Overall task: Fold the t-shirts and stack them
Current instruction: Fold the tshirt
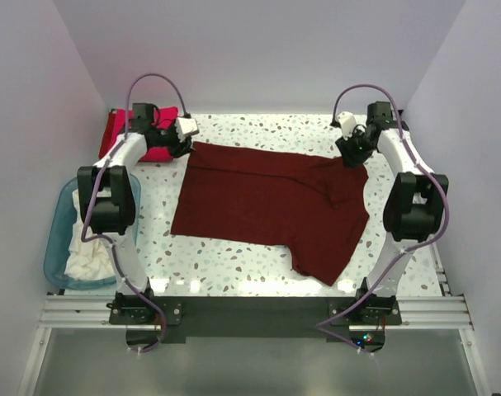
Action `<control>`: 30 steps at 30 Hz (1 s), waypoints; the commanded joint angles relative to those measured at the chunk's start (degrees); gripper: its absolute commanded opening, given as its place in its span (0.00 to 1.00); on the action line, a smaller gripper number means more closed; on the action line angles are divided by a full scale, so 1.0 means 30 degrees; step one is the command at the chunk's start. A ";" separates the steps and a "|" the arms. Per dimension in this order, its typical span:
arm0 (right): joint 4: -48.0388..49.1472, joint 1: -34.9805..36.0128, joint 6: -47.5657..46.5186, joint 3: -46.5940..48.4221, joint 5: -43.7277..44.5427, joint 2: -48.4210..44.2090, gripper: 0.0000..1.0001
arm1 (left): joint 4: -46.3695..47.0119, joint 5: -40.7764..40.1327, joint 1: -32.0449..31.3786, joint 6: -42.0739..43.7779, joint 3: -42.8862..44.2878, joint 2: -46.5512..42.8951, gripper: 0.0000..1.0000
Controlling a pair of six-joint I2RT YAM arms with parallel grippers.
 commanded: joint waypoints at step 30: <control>-0.3012 -0.4031 1.2207 0.2945 -0.1881 0.3719 0.35 | 1.2359 -0.1504 -1.6859 0.2603 0.3166 0.6548 0.49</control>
